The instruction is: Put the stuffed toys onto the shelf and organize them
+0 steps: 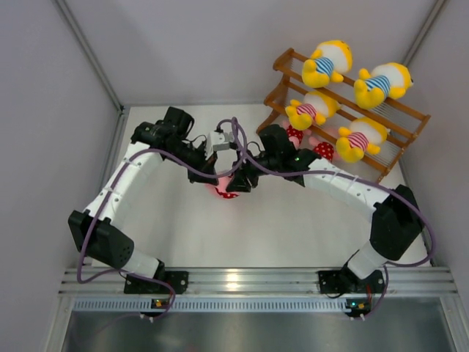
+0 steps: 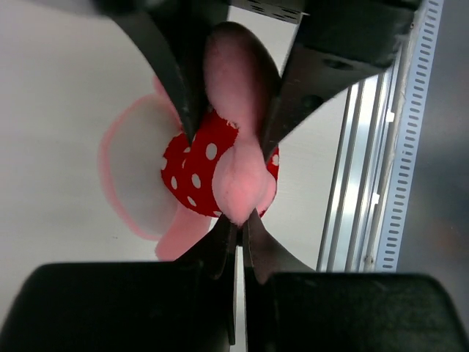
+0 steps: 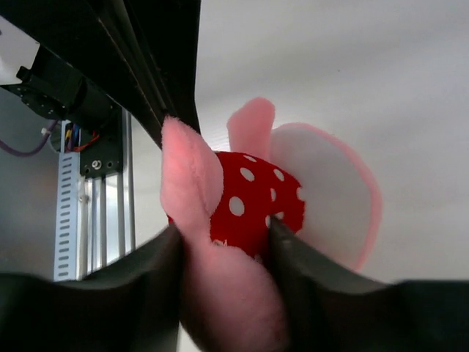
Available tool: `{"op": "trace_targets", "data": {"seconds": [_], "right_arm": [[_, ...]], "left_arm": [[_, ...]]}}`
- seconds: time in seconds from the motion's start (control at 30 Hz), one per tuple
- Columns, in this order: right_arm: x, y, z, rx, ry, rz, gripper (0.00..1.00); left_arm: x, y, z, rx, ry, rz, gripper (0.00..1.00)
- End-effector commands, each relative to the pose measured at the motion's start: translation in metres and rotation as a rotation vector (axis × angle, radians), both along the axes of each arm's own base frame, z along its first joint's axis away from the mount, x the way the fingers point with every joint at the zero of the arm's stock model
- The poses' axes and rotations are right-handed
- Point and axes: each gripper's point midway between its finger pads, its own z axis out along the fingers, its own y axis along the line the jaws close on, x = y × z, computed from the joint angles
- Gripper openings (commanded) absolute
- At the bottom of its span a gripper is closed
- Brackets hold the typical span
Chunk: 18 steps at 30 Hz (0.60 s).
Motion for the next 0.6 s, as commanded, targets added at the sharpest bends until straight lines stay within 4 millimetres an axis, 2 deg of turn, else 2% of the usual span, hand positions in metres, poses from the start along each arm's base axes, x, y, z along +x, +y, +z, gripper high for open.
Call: {"op": "trace_targets", "data": {"seconds": [0.0,0.03,0.07,0.1,0.13,0.17,0.2,0.27,0.37,0.4,0.43,0.5,0.57], "right_arm": [[-0.007,-0.001,-0.016,-0.093,-0.040,0.001,0.33],[-0.011,-0.007,-0.019,-0.102,-0.040,-0.014,0.06],[-0.008,-0.008,-0.019,-0.098,-0.055,-0.042,0.00],[-0.004,-0.015,-0.013,-0.101,-0.076,-0.101,0.00],[-0.006,-0.023,-0.023,-0.126,-0.072,-0.133,0.00],[-0.004,-0.029,-0.024,-0.136,-0.084,-0.167,0.00],[0.002,-0.039,-0.026,-0.166,-0.109,-0.225,0.00],[0.000,-0.059,-0.024,-0.195,-0.148,-0.278,0.00],[-0.001,-0.102,-0.033,-0.338,-0.215,-0.354,0.00],[0.005,-0.119,-0.037,-0.408,-0.264,-0.396,0.00],[-0.001,-0.137,-0.043,-0.482,-0.265,-0.407,0.00],[0.009,-0.171,-0.046,-0.621,-0.344,-0.488,0.00],[0.007,-0.200,-0.057,-0.770,-0.375,-0.489,0.00]], "left_arm": [[-0.003,-0.009,0.018,-0.064,-0.030,-0.027,0.00],[-0.003,-0.009,0.017,-0.062,-0.026,-0.023,0.00],[-0.002,-0.008,0.018,-0.060,-0.025,-0.019,0.00],[0.000,-0.008,0.015,-0.050,-0.020,-0.010,0.00],[0.000,-0.007,0.015,-0.042,-0.007,0.006,0.00],[0.002,-0.007,0.012,-0.030,0.001,0.017,0.17],[0.007,-0.006,0.010,-0.016,0.010,0.034,0.30],[0.015,0.000,0.003,0.039,0.030,0.094,0.54],[0.031,0.009,-0.006,0.126,0.033,0.179,0.57],[0.034,0.012,-0.009,0.145,0.034,0.196,0.57],[0.037,0.014,-0.010,0.160,0.027,0.210,0.57],[0.038,0.014,-0.011,0.164,0.030,0.209,0.57],[0.038,0.012,-0.009,0.152,0.032,0.203,0.57]]}}
